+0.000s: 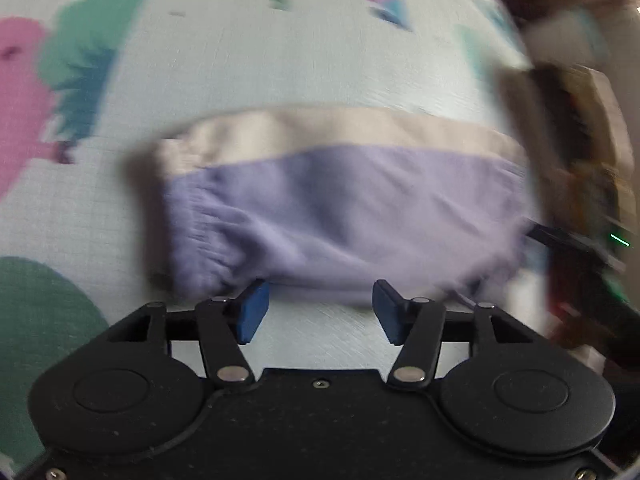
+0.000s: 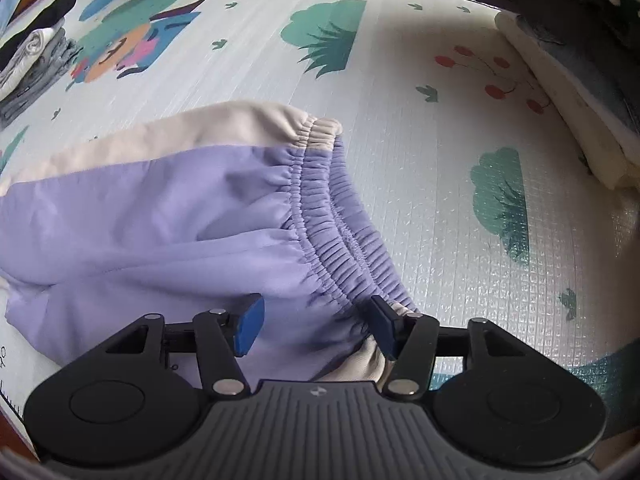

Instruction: Fold clothes

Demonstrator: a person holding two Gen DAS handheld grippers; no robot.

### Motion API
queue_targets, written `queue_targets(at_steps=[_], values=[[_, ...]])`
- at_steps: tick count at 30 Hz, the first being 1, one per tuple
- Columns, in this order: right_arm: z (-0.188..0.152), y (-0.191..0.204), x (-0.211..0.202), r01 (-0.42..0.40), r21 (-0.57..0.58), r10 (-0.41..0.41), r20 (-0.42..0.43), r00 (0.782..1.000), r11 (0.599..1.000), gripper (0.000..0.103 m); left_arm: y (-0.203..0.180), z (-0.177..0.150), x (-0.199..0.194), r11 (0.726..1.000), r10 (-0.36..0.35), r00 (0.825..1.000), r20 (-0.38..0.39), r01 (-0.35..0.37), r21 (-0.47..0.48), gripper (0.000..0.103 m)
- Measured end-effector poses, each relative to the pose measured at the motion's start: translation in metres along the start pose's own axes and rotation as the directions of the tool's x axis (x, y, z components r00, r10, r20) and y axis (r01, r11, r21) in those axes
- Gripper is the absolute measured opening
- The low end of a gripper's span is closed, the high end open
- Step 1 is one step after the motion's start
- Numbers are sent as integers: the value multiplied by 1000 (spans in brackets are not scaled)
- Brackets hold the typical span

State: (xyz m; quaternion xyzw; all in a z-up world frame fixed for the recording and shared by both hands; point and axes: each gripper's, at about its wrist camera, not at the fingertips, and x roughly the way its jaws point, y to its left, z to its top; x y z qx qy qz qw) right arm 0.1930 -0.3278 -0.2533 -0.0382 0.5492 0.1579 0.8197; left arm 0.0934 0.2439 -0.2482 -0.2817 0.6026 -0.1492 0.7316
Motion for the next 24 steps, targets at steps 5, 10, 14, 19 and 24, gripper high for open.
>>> queue_targets(at_steps=[5,10,14,19,24], values=[[15,-12,-14,-11,-17,12,52,999,1000,59,25,3,-40,982,187,973,134,-186,-21,57],[56,-28,-4,-20,-14,21,123,992,1000,63,41,13,-28,971,239,942,234,-227,-75,57],[84,-19,33,-41,-65,46,82,996,997,67,25,16,-11,939,319,909,267,-341,40,40],[94,5,40,-86,-164,97,58,994,983,24,4,26,-25,926,248,915,318,-321,201,11],[122,-27,-7,-28,7,25,288,957,1000,24,-44,108,-40,864,255,859,444,-409,293,11]])
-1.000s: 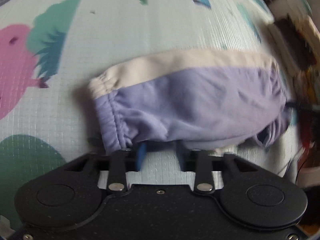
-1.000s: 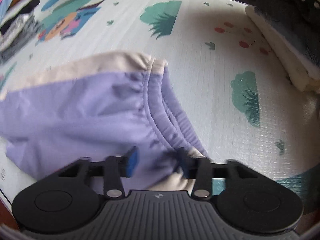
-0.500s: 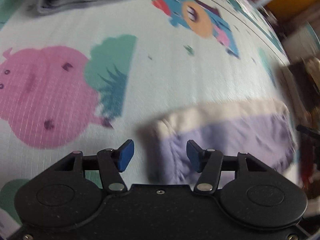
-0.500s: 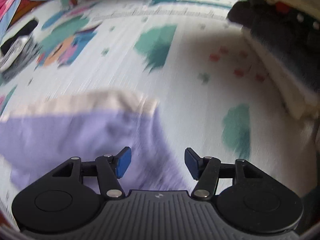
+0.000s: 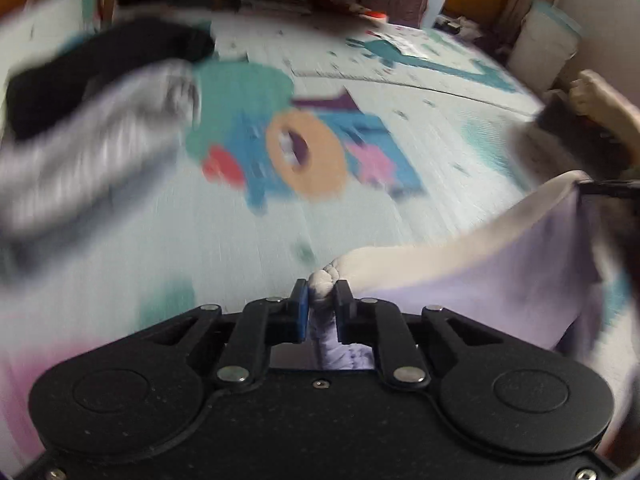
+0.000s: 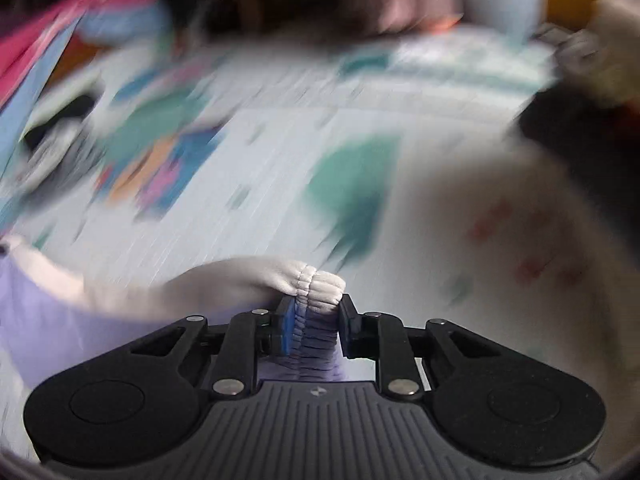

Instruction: Fold clothes

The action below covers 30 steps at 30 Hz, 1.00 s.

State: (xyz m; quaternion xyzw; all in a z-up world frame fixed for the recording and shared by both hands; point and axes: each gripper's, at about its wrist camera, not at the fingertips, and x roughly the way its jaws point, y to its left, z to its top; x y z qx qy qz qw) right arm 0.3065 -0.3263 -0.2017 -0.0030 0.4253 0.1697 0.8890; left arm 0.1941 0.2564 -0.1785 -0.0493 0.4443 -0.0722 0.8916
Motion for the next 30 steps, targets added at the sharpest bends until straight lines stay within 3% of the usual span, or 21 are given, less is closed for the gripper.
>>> queue_targets(at_steps=[2,3,4,5,7,8,13,16,18,22,24,27,29,30], values=[[7,-16,24,97,38,-94,-81,992,995,27,-4,19,41,998,51,997,-59,-49,41,14],[6,-20,38,141,40,-134,-150,980,989,38,-4,23,66,996,75,989,-125,-70,46,22],[3,-22,42,177,36,-169,-169,971,983,44,-7,23,80,993,106,984,-145,-98,66,33],[1,-23,44,211,32,-203,-170,964,977,53,-11,23,83,990,126,982,-137,-115,85,36],[-9,-29,32,191,95,-177,-140,974,977,62,-13,15,76,996,76,991,-112,-71,45,50],[-15,-33,25,166,124,-150,-129,980,978,65,-14,10,70,999,49,993,-106,-47,19,51],[-58,-40,-9,91,139,-76,-112,991,986,66,-27,-51,42,996,-56,982,-179,43,-74,51],[-82,-40,-27,39,166,-22,-104,994,985,66,-34,-95,24,968,-168,961,-219,120,-219,51],[-94,-36,-36,18,180,0,-101,995,984,66,-44,-121,13,954,-203,952,-231,138,-268,51],[-117,-34,-45,0,185,21,-110,994,983,65,-66,-149,-9,947,-202,964,-173,147,-285,50],[-123,-35,-46,0,195,20,-105,994,981,64,-71,-151,-6,928,-219,968,-126,167,-333,50],[-125,-36,-43,5,210,12,-81,997,978,63,-83,-147,3,934,-213,970,-115,168,-315,49],[-124,-36,-38,-4,218,20,-72,997,976,59,-92,-144,9,942,-203,973,-114,162,-294,36],[-124,-34,-34,-2,212,19,-77,997,977,51,-96,-145,10,957,-163,978,-129,125,-262,23]])
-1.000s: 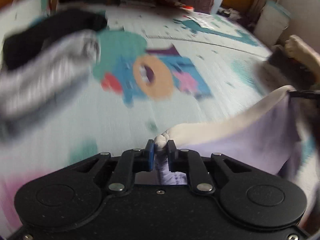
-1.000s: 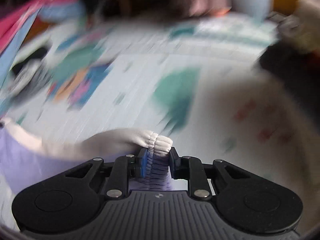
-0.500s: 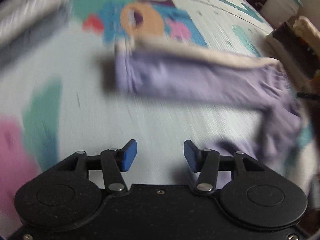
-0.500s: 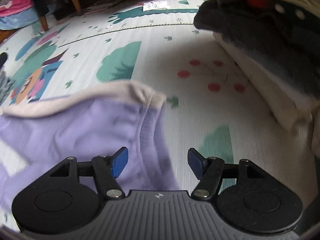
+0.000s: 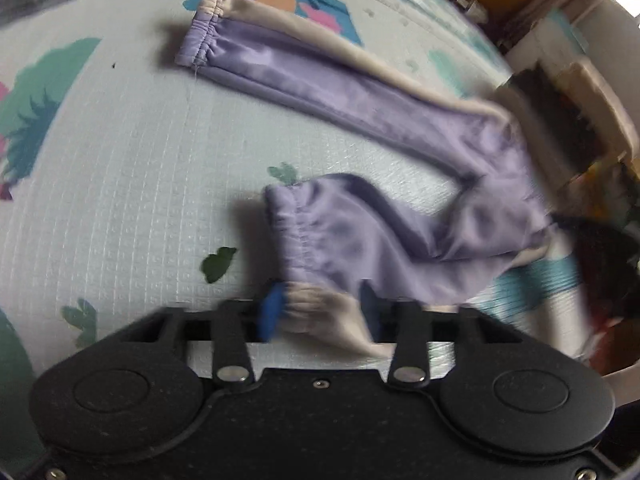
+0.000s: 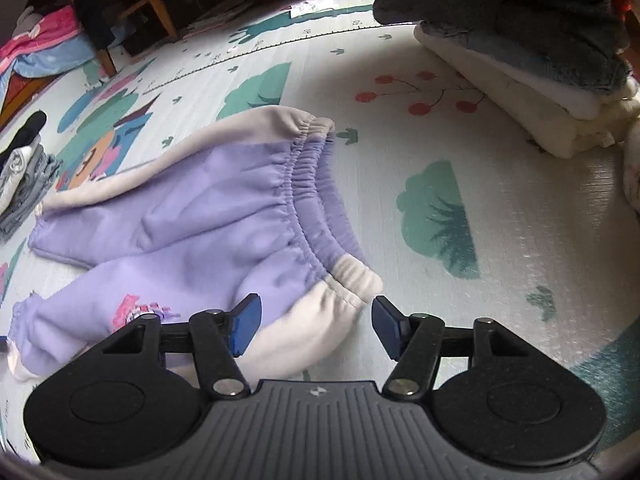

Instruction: Fold clothes

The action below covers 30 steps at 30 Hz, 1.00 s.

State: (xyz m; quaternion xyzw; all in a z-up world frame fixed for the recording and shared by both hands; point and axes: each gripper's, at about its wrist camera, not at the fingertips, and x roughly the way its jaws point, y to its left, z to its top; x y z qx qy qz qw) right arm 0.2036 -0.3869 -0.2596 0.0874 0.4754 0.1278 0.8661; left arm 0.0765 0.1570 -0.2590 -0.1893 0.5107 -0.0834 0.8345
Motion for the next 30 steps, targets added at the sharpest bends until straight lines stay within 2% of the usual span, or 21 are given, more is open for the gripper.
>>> queue_targets(at_steps=[1,2,3,4,9,11,13,14,16,18,20,22,24,27,29,30], values=[[-1,3,4,17,-19,-17,-3,1000,1000,47,0,1,0,1000,-6,1000,7,6,-4,19],[-2,5,5,21,-27,-22,-6,1000,999,35,1,1,0,1000,-12,1000,14,12,-8,19],[-2,5,5,20,-29,-21,-11,1000,999,19,2,3,-3,1000,-17,1000,20,17,-16,18],[-3,6,5,19,-30,-20,-15,1000,999,13,2,5,-7,1000,-21,999,26,21,-3,18],[-5,-2,-19,-1,53,2,-23,1000,999,9,17,28,-46,1000,-28,996,84,29,-1,17],[-5,-5,-32,-31,106,35,-36,999,994,9,26,40,-63,999,-37,996,81,38,-12,17],[-8,-4,-44,-56,139,63,-47,997,989,8,40,51,-82,998,-22,996,92,26,-50,17],[-11,-3,-48,-56,149,66,-60,996,987,2,46,54,-88,999,-11,995,97,16,-51,17],[-23,-2,-51,-27,160,44,-103,994,987,2,59,55,-91,998,38,997,71,-36,-42,17],[-44,-6,-39,32,157,0,-204,979,987,5,74,46,-76,999,38,999,-28,-39,-29,17],[-63,-12,-38,26,201,14,-196,981,979,9,75,32,-66,998,59,995,-80,-57,27,18],[-70,-15,-44,5,264,31,-133,991,965,20,73,19,-65,999,49,995,-92,-47,27,18],[-69,-8,-49,-33,274,52,-63,997,961,56,72,10,-64,999,42,995,-92,-39,24,18],[-56,7,-42,-96,272,105,-19,994,958,60,71,0,-64,999,33,997,-73,-32,17,18],[-45,13,-34,-118,292,128,-14,992,949,61,73,-2,-70,1000,17,1000,-15,-16,16,18],[-41,13,-28,-111,306,124,-22,992,945,56,74,-4,-72,1000,-2,1000,15,2,17,18]])
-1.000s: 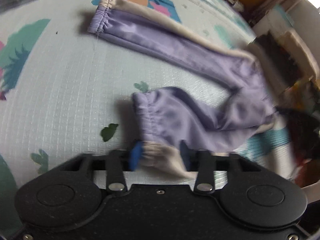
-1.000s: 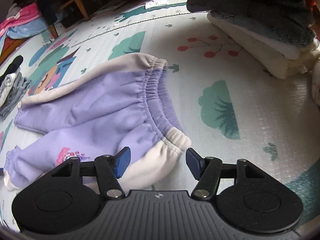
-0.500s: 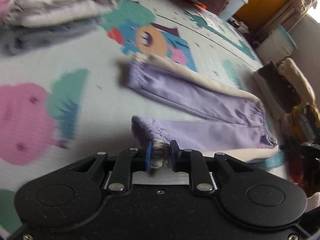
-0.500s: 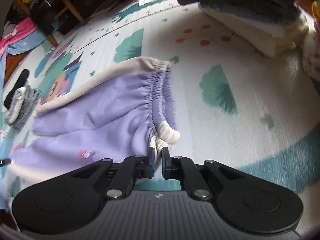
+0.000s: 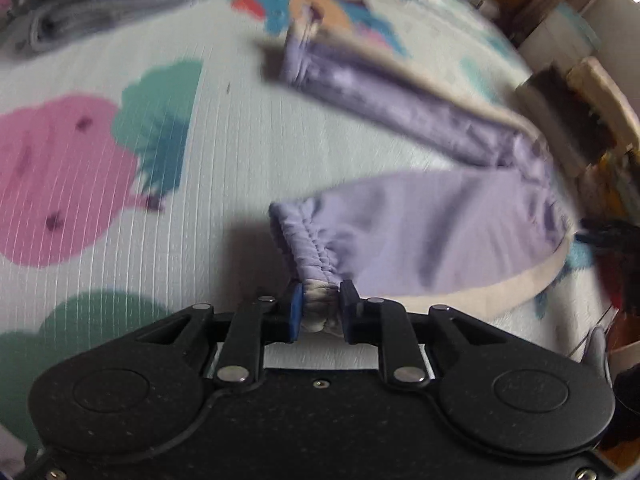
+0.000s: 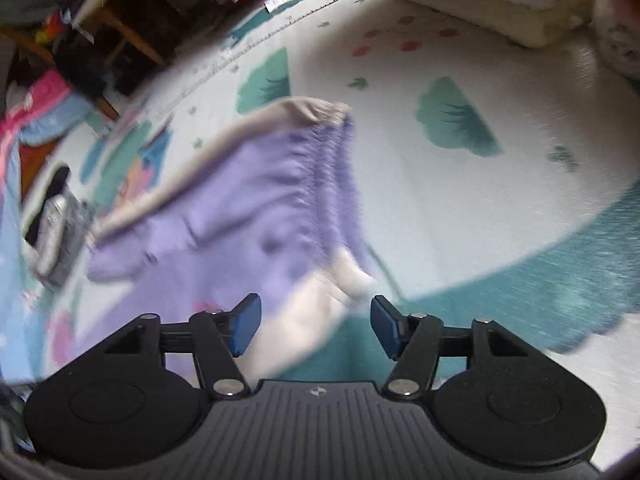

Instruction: Fold clothes

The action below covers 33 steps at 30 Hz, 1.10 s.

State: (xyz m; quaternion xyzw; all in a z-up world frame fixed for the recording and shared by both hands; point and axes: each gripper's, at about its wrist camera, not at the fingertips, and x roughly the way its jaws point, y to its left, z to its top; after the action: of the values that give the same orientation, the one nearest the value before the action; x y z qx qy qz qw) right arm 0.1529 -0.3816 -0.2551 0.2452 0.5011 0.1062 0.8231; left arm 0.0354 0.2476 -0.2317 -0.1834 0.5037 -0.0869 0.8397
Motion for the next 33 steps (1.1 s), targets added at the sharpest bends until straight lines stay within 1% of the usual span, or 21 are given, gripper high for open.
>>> queue_targets(at_steps=[1,2,3,5,7,9,10,12,13,14,15,17,19,22,23,24,26,27,30,31,33], values=[[3,2,6,33,0,-33,-11,999,999,51,2,-2,0,1000,-6,1000,7,6,-11,18],[3,3,11,57,-14,-58,-21,998,998,34,4,-3,2,1000,-5,1000,6,5,-24,18],[1,4,15,78,-47,-80,-29,996,996,22,4,-5,3,1000,-9,1000,3,9,-26,18],[-6,9,18,120,-132,-126,-38,991,984,12,4,-8,2,999,-33,999,7,34,-28,18],[-17,12,12,154,-210,-166,-41,985,965,10,1,-11,-6,993,-113,992,52,114,-13,18],[-30,13,5,177,-273,-198,-51,979,946,8,-1,-17,-8,991,-128,991,49,126,37,18],[-37,14,0,188,-321,-216,-54,975,928,8,0,-22,-3,994,-90,996,16,89,62,18],[-45,11,-8,185,-356,-218,-56,974,916,29,4,-32,11,995,-14,998,-54,20,95,19],[-46,9,-12,195,-356,-226,-47,973,914,32,6,-34,9,996,-26,999,-39,30,83,23],[-47,7,-16,210,-355,-238,-34,971,911,40,8,-33,7,998,-28,999,-47,30,50,25],[-47,10,-21,222,-373,-238,2,971,901,44,9,-31,4,999,-8,999,-34,9,35,32],[-47,19,-33,244,-421,-227,90,970,874,44,6,-26,-4,999,19,1000,7,-19,47,36],[-48,39,-35,220,-526,-173,138,975,821,44,1,-21,-10,996,38,998,52,-42,78,36],[-53,65,-17,145,-666,-98,107,989,732,43,-12,-14,-9,990,-8,993,121,-10,142,36],[-57,69,-8,130,-698,-100,84,991,705,43,-16,-13,-1,988,-28,994,110,10,155,36],[-62,68,3,131,-715,-133,53,990,686,43,-20,-11,7,985,-48,994,98,31,168,38],[-68,58,2,111,-714,-161,-2,987,692,43,-26,-16,28,974,19,999,-27,-12,227,39],[-70,53,0,100,-710,-170,-29,985,697,44,-32,-16,27,961,27,999,-21,-20,274,40],[-71,38,-9,65,-699,-179,-91,980,712,41,-33,12,17,972,-24,1000,-3,24,233,40],[-62,37,-15,61,-690,-157,-77,985,722,41,-35,26,15,966,-34,999,39,23,258,40],[-39,40,-12,90,-670,-147,-29,989,737,41,-36,54,24,951,3,996,89,-31,308,41]])
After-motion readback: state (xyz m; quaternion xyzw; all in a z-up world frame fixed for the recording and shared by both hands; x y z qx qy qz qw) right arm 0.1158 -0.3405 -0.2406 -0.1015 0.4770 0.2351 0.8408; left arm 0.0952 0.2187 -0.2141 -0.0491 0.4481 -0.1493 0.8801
